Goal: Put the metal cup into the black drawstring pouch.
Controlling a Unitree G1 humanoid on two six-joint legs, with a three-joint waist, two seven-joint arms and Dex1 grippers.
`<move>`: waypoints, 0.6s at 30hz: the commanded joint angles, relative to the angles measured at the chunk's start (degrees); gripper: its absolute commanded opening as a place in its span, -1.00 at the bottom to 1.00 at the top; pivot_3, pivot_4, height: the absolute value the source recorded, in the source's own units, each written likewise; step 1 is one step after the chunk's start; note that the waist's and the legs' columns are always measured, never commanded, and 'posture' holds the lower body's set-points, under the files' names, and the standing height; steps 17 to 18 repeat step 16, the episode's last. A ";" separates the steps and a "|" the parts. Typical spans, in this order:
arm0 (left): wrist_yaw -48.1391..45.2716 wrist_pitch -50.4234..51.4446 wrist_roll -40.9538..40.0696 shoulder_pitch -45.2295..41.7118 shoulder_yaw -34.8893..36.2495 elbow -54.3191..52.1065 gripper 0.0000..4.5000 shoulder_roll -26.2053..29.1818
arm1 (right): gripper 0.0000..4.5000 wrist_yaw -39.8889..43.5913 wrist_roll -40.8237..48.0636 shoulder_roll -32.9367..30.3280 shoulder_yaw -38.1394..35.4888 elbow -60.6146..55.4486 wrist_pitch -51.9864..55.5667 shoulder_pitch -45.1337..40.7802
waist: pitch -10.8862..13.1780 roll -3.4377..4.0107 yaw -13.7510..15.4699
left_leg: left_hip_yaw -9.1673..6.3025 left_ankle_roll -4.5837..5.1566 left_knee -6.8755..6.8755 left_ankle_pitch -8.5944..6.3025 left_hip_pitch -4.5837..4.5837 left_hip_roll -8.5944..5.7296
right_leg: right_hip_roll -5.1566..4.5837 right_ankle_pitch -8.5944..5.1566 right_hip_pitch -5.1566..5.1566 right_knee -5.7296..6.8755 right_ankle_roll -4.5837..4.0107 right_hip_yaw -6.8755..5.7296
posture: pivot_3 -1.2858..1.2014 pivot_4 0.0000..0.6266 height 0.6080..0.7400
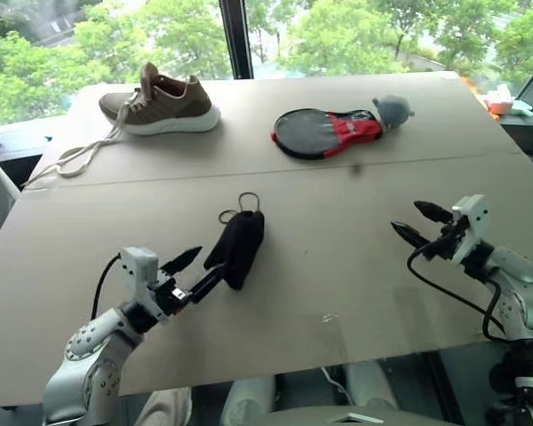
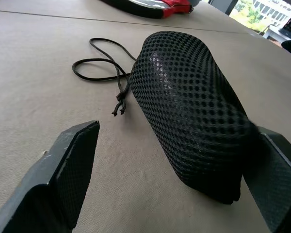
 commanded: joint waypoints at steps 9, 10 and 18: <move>-4.34 -10.45 5.94 9.89 15.04 4.67 0.97 9.25 | 0.80 23.19 3.48 -5.36 -1.33 7.55 -11.46 5.05 | 0.01 0.03 0.07 | 0.04 0.03 0.04 -0.02 0.00 0.00 | -0.04 -0.02 0.02 -0.04 0.05 0.00 | 0.03 -0.52 1.00; -4.35 -11.94 6.89 9.98 15.62 6.70 0.97 9.31 | 0.80 25.41 3.45 -5.85 -1.33 9.07 -12.77 5.27 | 0.01 0.03 0.05 | 0.05 0.03 0.04 -0.02 -0.01 0.00 | -0.04 -0.02 0.02 -0.05 0.05 0.00 | 0.03 -0.52 1.00; -4.25 -14.73 7.10 9.17 15.35 11.07 0.97 7.89 | 0.80 33.46 5.32 -7.65 -2.08 13.57 -14.28 5.57 | 0.01 0.02 0.00 | 0.09 0.04 0.02 -0.02 0.00 0.00 | -0.03 -0.01 0.01 -0.06 0.05 0.02 | 0.03 -0.52 1.00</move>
